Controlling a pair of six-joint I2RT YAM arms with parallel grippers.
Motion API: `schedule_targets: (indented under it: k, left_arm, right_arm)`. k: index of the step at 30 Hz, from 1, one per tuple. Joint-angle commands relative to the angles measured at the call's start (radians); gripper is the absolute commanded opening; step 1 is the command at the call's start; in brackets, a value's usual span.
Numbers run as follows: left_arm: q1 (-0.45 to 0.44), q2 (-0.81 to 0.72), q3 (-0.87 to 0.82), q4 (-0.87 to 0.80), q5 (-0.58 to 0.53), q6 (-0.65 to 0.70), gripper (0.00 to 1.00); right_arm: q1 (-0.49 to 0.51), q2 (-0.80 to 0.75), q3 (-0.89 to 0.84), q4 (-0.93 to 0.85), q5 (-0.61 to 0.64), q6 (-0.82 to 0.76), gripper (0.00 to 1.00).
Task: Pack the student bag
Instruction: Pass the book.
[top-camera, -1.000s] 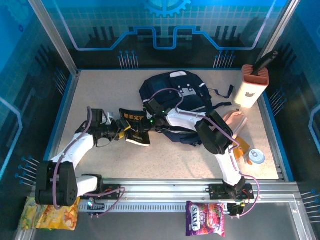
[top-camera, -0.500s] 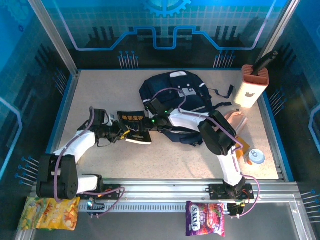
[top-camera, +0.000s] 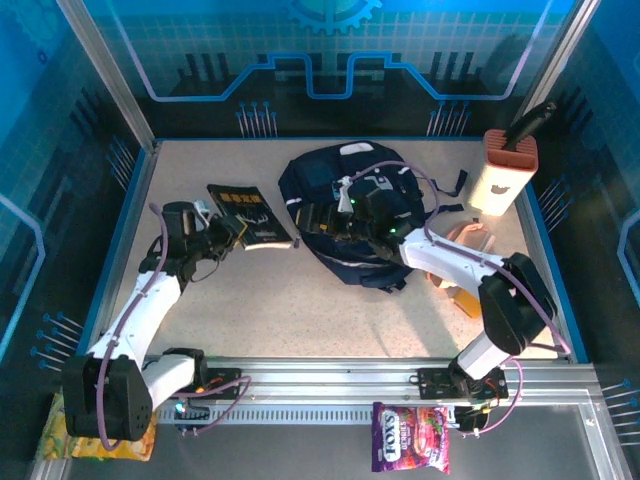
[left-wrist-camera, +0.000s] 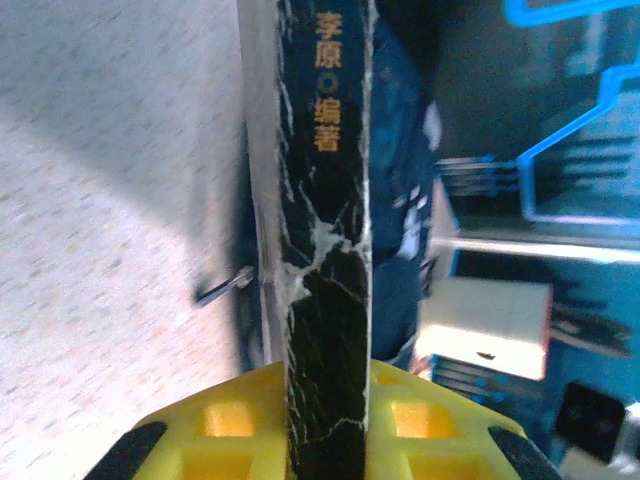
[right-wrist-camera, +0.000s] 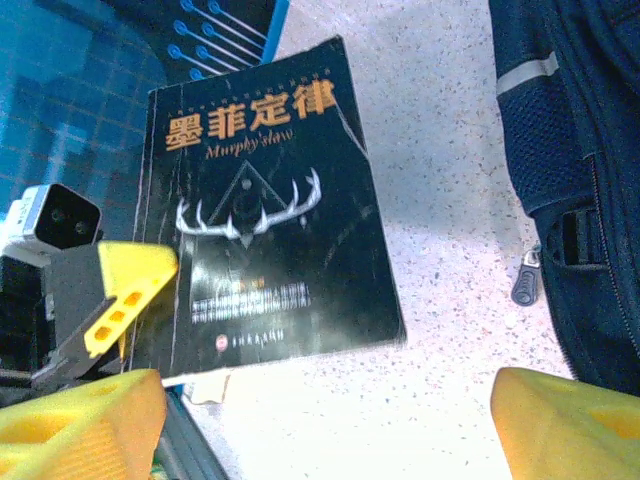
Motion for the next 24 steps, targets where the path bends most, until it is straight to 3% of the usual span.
schedule_targets:
  k: [1, 9, 24]
  left_arm:
    - [-0.050, 0.025, 0.074, 0.295, -0.063, -0.152, 0.00]
    - [-0.204, 0.130, 0.133, 0.523, -0.195, -0.214, 0.00]
    - [-0.410, 0.362, 0.229, 0.829, -0.253, -0.275, 0.00]
  right_arm:
    - [-0.026, -0.047, -0.048, 0.120, -0.017, 0.141, 0.87]
    - [-0.057, -0.110, -0.115, 0.284, 0.000, 0.342, 0.93]
    - [-0.092, -0.172, -0.205, 0.470, 0.070, 0.533, 0.98]
